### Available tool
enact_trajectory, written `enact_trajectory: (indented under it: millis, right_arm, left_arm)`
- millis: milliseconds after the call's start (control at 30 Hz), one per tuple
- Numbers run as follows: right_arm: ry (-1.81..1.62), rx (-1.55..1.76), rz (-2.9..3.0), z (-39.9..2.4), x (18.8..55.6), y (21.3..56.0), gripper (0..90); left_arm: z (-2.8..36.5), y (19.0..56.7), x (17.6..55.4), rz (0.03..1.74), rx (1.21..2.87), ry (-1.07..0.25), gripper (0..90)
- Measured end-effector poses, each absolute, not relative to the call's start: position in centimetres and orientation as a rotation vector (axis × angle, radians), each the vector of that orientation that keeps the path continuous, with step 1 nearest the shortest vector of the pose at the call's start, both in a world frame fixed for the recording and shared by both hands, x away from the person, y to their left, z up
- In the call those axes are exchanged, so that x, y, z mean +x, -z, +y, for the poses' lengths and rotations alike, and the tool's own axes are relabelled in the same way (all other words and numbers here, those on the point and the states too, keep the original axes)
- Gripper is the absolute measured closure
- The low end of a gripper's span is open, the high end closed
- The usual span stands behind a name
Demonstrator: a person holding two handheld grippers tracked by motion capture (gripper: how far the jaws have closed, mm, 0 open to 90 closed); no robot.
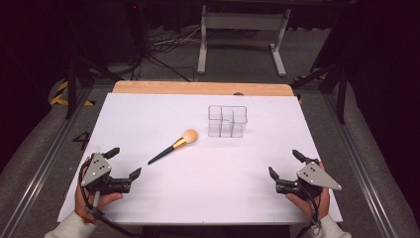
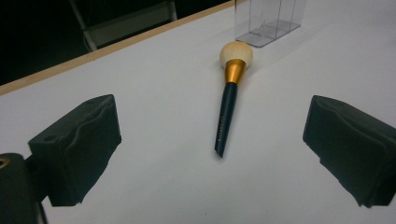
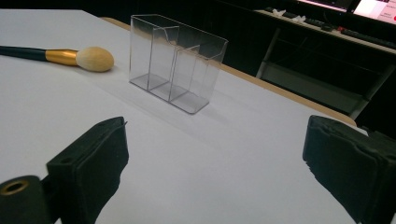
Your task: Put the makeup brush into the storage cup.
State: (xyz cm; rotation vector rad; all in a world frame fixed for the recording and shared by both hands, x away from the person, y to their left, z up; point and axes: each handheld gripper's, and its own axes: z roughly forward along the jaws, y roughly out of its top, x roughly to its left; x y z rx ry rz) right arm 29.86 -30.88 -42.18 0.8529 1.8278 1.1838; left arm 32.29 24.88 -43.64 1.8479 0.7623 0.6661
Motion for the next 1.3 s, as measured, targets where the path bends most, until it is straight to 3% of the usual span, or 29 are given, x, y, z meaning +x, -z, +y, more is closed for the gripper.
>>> enact_trajectory:
  millis: [733,1300]
  right_arm:
    - [-1.177,0.859,1.864,-30.8,30.1,42.5,8.4]
    - [-1.146,0.883,1.898,-30.8,30.5,42.9,8.4]
  left_arm:
    - [25.3,43.8,32.8,0.815,1.889,-0.613,6.2]
    - [23.5,41.8,36.3,0.772,2.133,-0.580,8.0]
